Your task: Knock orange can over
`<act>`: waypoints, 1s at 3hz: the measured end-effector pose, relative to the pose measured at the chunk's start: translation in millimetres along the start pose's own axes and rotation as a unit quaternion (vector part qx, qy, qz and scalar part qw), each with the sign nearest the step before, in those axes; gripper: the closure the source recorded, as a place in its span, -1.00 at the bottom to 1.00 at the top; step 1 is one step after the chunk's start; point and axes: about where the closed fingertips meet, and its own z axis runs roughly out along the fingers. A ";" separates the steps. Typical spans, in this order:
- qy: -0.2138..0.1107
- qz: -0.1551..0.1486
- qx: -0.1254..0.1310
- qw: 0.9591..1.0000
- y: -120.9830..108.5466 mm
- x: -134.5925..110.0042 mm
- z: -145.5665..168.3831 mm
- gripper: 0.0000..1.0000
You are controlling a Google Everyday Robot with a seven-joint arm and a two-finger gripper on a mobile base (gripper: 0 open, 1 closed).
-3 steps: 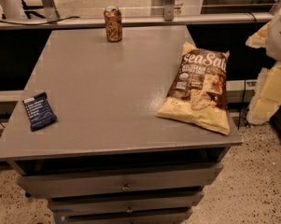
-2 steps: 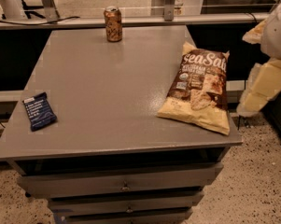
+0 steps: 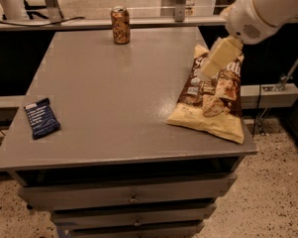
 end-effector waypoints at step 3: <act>-0.073 0.032 0.025 0.996 -36.3 -54.0 74.2 -1.00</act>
Offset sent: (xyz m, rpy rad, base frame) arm 0.0553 0.0343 -0.0062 0.0735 -0.0576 -0.0035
